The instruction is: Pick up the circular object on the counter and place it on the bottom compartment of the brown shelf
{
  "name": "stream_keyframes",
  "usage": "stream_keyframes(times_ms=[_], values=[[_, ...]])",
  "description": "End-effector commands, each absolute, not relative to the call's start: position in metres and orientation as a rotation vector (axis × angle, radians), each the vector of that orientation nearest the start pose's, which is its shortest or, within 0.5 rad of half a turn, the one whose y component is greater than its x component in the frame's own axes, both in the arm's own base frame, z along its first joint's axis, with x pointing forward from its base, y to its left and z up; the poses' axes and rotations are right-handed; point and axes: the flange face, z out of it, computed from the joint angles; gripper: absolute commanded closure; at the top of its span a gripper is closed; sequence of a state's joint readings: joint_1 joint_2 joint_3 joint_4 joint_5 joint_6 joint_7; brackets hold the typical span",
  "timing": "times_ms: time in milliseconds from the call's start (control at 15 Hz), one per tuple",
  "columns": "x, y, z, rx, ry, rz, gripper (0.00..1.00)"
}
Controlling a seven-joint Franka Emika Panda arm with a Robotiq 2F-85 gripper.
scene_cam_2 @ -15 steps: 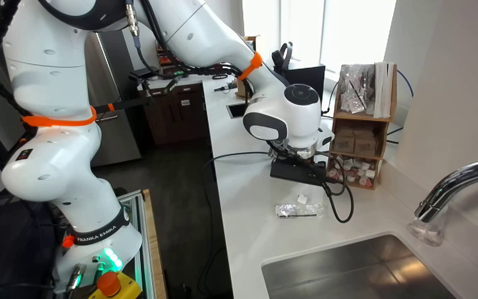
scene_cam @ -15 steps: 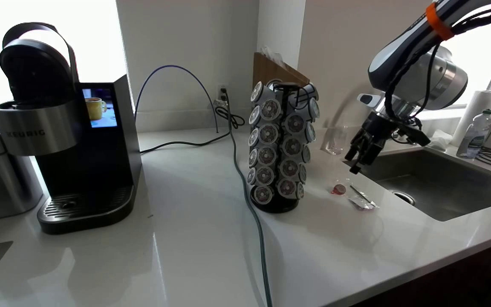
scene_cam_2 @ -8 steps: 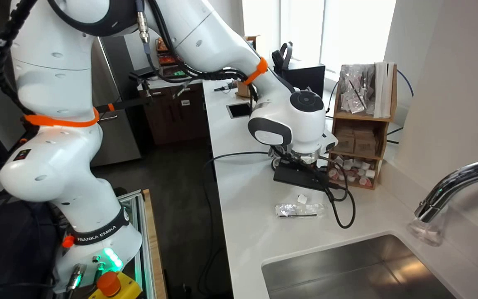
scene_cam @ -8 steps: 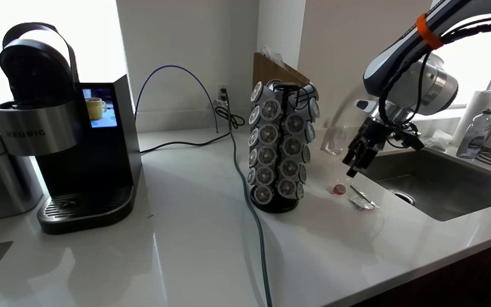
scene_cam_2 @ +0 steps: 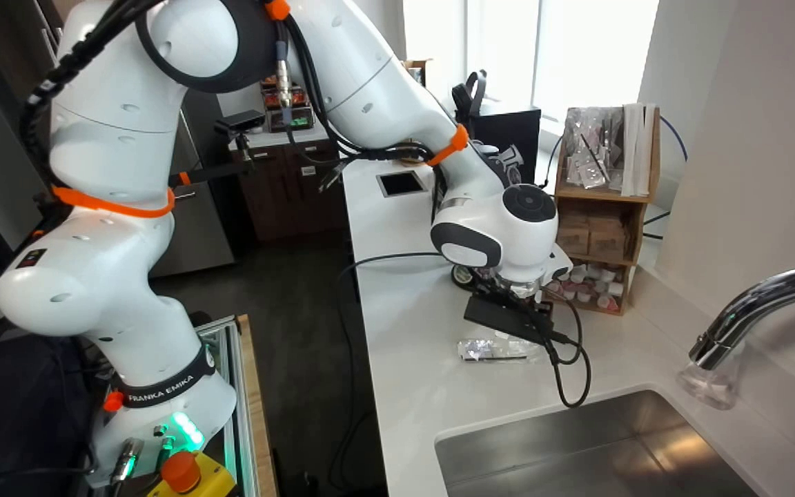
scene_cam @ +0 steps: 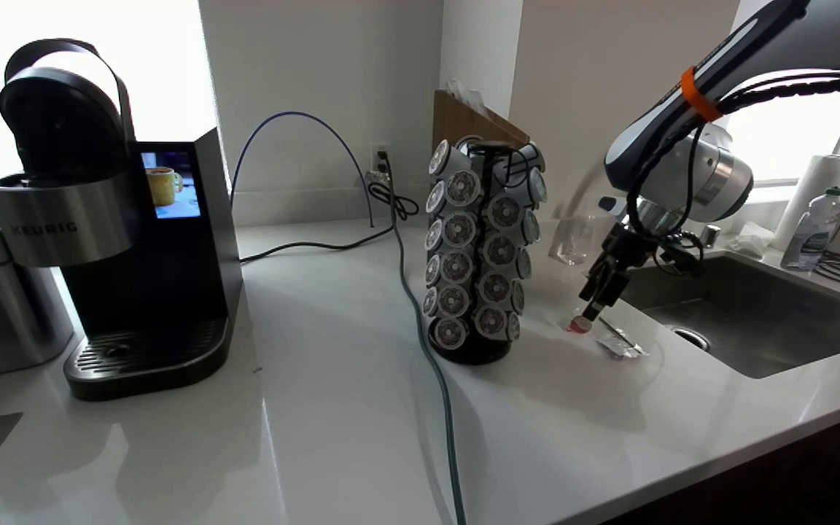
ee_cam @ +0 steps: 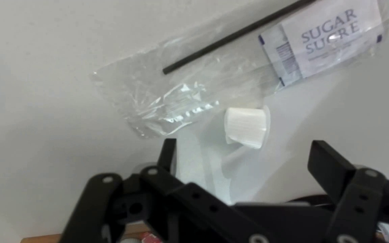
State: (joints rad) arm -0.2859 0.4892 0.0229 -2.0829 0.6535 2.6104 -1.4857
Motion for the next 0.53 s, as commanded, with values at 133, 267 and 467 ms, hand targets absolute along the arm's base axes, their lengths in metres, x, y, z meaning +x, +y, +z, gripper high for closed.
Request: stream_keyframes(times_ms=[133, 267, 467], values=[[0.5781, -0.1646, 0.1733, -2.764, -0.809, -0.42, 0.17], [0.5808, -0.1641, 0.1722, -2.766, -0.775, -0.417, 0.2], [0.5812, -0.1619, 0.1714, -2.769, -0.73, -0.395, 0.28]])
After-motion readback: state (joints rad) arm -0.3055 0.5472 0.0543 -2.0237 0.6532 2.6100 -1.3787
